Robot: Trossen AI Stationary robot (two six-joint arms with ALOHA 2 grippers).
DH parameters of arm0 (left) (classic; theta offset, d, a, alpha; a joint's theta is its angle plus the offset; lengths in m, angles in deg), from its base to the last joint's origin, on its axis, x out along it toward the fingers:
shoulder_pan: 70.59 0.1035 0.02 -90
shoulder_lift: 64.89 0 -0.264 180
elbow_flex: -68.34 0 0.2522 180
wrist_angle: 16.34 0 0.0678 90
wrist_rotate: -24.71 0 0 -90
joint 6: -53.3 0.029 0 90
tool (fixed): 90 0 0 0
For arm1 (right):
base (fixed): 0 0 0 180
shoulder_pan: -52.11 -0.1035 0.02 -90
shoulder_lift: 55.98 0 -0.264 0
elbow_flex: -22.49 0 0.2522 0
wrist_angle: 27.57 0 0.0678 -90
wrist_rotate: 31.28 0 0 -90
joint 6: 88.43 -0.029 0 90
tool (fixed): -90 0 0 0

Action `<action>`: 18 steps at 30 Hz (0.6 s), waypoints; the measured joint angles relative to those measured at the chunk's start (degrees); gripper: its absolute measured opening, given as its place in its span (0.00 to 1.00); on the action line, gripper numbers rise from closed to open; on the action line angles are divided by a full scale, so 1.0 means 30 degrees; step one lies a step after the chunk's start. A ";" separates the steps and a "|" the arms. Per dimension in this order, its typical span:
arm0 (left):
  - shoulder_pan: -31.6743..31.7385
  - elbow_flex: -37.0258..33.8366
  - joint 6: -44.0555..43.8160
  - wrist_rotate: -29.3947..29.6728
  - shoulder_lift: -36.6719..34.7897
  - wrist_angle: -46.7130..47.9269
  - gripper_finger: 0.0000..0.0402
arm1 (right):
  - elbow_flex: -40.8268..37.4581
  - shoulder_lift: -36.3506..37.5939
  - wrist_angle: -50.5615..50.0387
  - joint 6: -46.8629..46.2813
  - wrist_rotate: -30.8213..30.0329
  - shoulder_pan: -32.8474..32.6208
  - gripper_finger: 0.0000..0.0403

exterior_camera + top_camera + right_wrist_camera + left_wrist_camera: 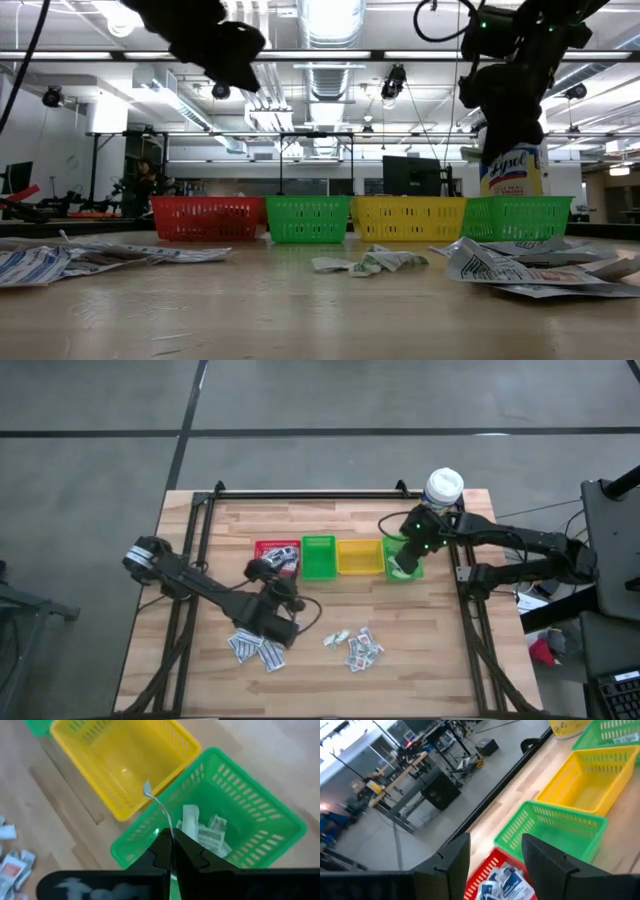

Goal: Pick & Place First Aid Supplies
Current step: Put the green bandage into the right green basket

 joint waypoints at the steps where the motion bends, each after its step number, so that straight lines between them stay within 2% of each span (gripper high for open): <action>1: -0.0082 -0.0416 -0.0244 -0.0038 -0.0397 -0.0115 0.45 | 0.0000 0.0000 -0.0159 0.0253 0.0448 0.0254 0.02; 5: -0.0228 -0.2471 -0.0011 -0.0533 -0.2148 -0.1872 0.45 | -0.0007 0.0000 -0.0467 0.1471 0.1795 0.0992 0.02; 8: -0.0248 -0.4492 0.1439 -0.1480 -0.3815 -0.4678 0.45 | -0.0019 0.0000 -0.0517 0.2416 0.2194 0.1201 0.02; 18: -0.0233 -1.2083 0.9558 -0.5534 -0.8840 -1.9419 0.45 | -0.0425 -0.0012 -0.1855 0.3069 0.2231 0.1198 0.02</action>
